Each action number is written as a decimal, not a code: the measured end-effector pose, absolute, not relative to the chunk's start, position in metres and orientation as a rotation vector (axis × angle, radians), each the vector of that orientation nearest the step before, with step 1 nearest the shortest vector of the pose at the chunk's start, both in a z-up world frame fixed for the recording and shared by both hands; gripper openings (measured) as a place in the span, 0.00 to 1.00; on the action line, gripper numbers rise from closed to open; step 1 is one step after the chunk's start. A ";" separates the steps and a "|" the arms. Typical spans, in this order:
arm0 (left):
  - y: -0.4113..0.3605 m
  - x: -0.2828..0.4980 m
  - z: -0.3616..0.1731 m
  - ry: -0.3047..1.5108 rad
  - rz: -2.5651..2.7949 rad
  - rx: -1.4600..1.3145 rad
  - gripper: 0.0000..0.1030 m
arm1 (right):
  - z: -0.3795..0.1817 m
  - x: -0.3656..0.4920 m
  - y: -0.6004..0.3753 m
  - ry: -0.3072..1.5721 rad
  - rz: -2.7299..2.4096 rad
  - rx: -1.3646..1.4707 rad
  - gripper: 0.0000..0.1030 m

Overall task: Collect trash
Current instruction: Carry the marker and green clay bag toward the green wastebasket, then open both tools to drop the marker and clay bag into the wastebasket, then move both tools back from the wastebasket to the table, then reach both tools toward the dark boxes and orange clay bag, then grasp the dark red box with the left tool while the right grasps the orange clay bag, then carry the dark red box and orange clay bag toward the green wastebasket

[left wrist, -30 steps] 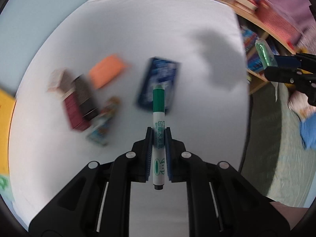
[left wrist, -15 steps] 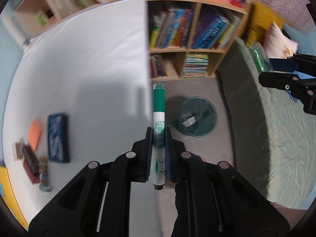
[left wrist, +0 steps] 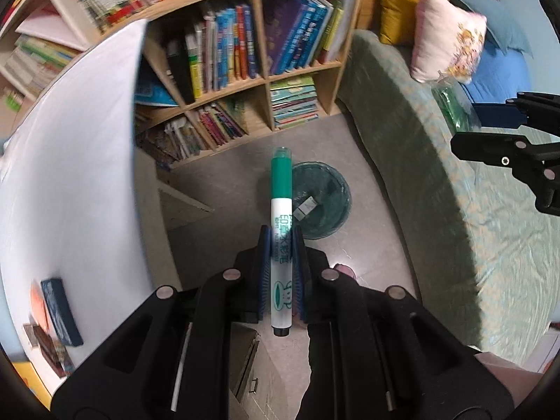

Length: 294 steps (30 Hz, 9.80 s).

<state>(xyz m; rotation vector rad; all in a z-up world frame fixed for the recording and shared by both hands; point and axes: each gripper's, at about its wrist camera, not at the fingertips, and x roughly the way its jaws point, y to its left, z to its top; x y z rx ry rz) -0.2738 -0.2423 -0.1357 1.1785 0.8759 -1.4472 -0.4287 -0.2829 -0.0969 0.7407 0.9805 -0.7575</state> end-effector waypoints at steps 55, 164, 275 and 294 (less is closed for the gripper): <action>-0.338 -0.329 -0.208 0.938 -1.465 1.354 0.61 | -0.173 -0.461 -0.357 1.031 -0.686 0.935 0.61; -0.039 0.138 -0.136 1.188 -0.510 0.493 0.86 | -0.123 0.078 -0.188 1.212 0.310 -0.055 0.65; -0.244 -0.205 -0.103 0.834 -1.270 0.974 0.25 | -0.073 -0.344 -0.333 1.075 -0.502 0.420 0.55; -0.291 -0.297 -0.140 0.804 -1.408 1.194 0.25 | -0.110 -0.418 -0.347 1.057 -0.609 0.609 0.55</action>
